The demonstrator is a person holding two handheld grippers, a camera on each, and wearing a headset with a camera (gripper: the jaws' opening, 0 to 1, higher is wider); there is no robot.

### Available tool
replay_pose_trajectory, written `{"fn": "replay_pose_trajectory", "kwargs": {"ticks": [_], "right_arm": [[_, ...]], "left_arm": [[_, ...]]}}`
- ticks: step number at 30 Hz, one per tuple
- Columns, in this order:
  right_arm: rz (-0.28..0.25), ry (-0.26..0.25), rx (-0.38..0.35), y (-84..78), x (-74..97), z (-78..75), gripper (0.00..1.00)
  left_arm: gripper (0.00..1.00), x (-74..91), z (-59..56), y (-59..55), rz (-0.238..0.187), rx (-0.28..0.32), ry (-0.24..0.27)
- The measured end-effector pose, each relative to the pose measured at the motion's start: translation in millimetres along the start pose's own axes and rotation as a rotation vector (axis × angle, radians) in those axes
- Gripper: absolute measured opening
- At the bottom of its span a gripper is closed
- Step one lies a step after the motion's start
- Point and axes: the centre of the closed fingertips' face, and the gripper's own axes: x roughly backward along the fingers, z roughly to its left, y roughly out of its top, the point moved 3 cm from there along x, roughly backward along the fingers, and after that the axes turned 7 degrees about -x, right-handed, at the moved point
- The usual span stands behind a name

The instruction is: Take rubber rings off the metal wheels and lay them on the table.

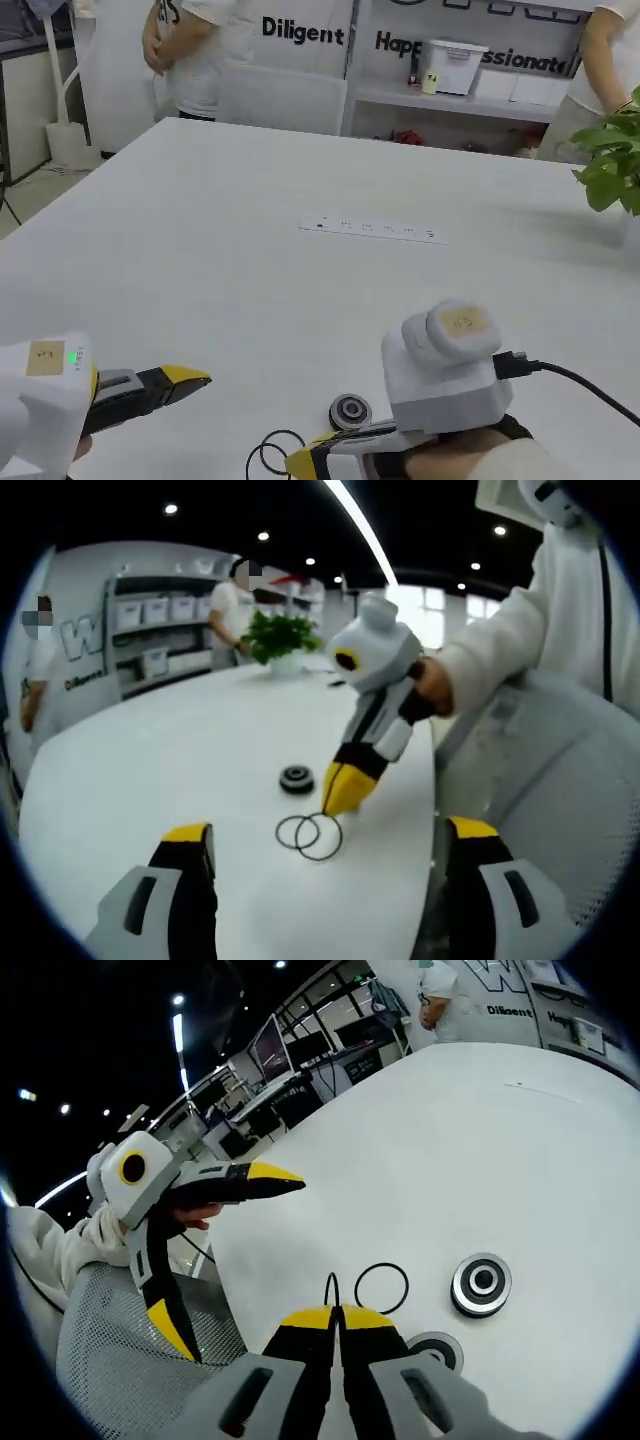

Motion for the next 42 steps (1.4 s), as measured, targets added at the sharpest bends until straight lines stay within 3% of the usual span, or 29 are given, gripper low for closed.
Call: {"fn": "replay_pose_trajectory", "kwargs": {"ticks": [7, 9, 16, 27, 42], "right_arm": [[0.008, -0.011, -0.035, -2.3, -12.0, -2.5, 0.0], [0.021, -0.028, -0.016, -4.6, -11.7, -5.1, 0.0], [0.014, -0.044, -0.054, -5.6, -8.5, -14.3, 0.0], [0.022, -0.064, -0.036, -8.3, -7.1, -18.2, 0.02], [-0.048, -0.075, -0.044, 9.6, 11.1, -29.5, 0.05]], "left_arm": [[0.97, 0.3, 0.3, -0.9, 0.007, 0.001, 0.0], [0.97, 0.2, 0.4, -1.1, 0.007, 0.002, -0.001], [0.97, 0.1, 0.2, -2.0, 0.012, 0.008, -0.003], [0.97, 0.0, -0.8, -2.9, 0.019, 0.01, -0.003], [0.96, -1.4, -2.2, -4.3, 0.031, 0.014, -0.014]]}}
